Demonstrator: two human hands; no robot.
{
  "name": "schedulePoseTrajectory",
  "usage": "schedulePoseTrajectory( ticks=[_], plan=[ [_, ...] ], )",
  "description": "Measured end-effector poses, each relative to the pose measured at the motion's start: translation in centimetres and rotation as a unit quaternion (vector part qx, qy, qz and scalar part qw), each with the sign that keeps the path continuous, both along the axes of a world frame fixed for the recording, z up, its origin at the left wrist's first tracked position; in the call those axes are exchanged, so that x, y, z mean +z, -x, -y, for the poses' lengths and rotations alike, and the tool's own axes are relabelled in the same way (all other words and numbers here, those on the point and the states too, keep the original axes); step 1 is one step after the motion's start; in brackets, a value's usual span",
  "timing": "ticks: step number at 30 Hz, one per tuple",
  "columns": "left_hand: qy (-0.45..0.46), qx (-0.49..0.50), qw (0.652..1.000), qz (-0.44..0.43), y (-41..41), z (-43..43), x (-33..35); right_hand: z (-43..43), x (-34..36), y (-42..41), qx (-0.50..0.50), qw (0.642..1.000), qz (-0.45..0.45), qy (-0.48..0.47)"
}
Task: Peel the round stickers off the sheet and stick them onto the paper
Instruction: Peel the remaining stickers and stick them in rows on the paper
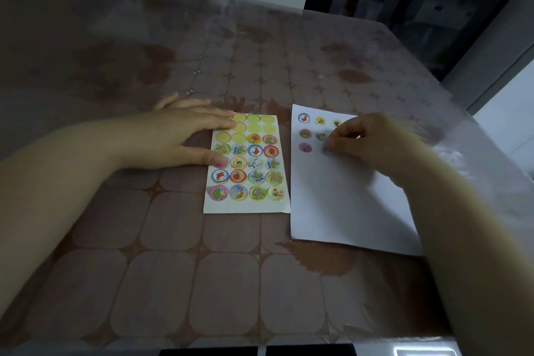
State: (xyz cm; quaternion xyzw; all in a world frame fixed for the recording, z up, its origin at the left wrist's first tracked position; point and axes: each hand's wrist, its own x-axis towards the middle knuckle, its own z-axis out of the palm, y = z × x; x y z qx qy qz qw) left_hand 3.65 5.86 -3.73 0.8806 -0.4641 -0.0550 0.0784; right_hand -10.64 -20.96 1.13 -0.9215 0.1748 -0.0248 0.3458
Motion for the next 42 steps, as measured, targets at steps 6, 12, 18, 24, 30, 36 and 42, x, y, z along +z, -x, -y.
schedulePoseTrajectory(
  ticks=[6,12,18,24,30,36,42],
  plan=[
    [-0.003,-0.006,1.0,0.019,-1.4,-0.3,-1.0,-0.1,-0.5,-0.4,-0.005,1.0,0.017,0.002],
    [-0.005,-0.011,0.999,0.03,-1.7,-0.2,-1.4,-0.2,-0.5,-0.9,-0.019,1.0,-0.006,0.009],
    [-0.005,-0.008,1.0,0.025,-1.4,-0.1,-1.3,0.2,-0.7,-1.2,-0.045,0.998,-0.038,0.002],
    [0.008,-0.006,1.0,0.015,-0.3,0.0,-0.3,-0.1,-1.0,-0.9,-0.031,0.999,-0.006,0.022],
    [0.011,0.001,1.0,-0.013,1.5,0.2,1.6,-1.0,1.0,-0.3,-0.001,0.995,0.081,0.055],
    [-0.005,0.014,0.999,-0.034,2.9,0.5,2.8,-5.4,2.1,-2.2,0.191,0.969,-0.001,0.158],
    [0.001,0.024,0.998,-0.054,3.3,0.6,3.0,-6.9,-1.3,-3.2,0.112,0.984,0.084,0.108]
  ],
)
